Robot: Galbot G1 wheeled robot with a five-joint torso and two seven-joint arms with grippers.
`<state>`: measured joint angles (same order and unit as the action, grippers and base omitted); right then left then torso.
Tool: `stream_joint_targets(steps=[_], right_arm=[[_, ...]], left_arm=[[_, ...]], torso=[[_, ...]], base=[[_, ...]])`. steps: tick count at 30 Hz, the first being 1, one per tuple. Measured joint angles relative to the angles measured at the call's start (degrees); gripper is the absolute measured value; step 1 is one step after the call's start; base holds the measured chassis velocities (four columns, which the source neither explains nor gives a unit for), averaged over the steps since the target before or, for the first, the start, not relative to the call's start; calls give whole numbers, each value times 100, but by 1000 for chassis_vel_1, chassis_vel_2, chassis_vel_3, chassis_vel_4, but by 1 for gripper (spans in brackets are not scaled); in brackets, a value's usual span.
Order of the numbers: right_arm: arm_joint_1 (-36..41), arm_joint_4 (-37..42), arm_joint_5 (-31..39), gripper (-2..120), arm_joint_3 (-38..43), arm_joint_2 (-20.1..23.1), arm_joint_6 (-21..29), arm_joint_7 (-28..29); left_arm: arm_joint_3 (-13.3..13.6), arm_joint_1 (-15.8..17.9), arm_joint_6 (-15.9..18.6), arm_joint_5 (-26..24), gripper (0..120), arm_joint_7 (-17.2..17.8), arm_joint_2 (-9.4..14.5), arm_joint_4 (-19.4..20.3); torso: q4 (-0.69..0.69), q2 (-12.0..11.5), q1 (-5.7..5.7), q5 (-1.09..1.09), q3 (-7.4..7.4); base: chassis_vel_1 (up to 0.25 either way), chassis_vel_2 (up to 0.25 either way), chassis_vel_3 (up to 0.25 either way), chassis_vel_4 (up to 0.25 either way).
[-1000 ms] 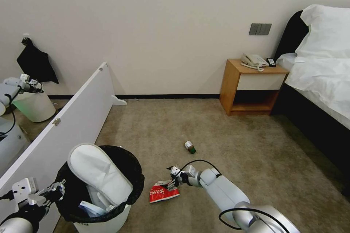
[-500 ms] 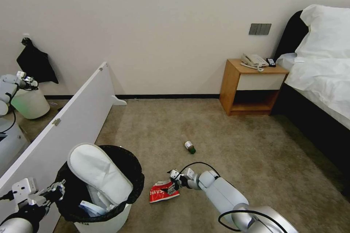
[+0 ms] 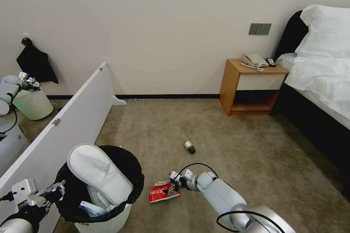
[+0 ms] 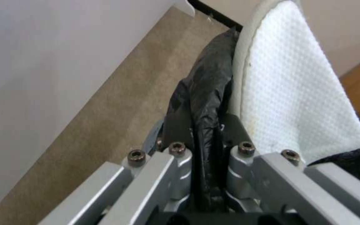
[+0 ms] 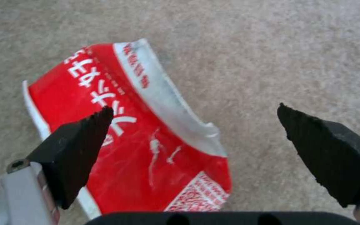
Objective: Pick up the trash bin, then pick up the garbage from the floor and place it into the trash bin.
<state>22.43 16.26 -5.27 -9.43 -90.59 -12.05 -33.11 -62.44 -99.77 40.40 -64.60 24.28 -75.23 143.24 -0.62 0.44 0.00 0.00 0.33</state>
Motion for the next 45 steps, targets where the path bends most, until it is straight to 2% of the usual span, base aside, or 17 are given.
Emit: stream_joint_targets(steps=[16,31,33,38,41,45], right_arm=[[-40,-4,-118,100,7,-122,87,271],[-20,-9,17,100,-22,-151,219,48],[-12,-8,54,98,-22,-153,242,7],[-4,-2,149,76,-18,-156,259,-133],[-4,-3,148,70,-15,-156,257,-165],[-9,-2,131,52,-8,-155,241,-200]], left_arm=[[0,-25,0,4,5,0,-42,0],[-10,-48,3,7,5,-1,-67,0],[-13,-52,4,7,5,-1,-69,0],[-16,-53,4,8,5,-1,-82,0],[-13,-51,4,9,5,-1,-85,0],[-3,-40,4,18,5,-1,-88,0]], torso=[[0,0,0,0,0],[0,0,0,0,0],[1,0,0,0,0],[0,0,0,0,0],[0,0,0,0,0],[0,0,0,0,0]], base=[[0,0,0,0],[0,0,0,0],[0,0,0,0],[0,0,0,0],[0,0,0,0],[0,0,0,0]])
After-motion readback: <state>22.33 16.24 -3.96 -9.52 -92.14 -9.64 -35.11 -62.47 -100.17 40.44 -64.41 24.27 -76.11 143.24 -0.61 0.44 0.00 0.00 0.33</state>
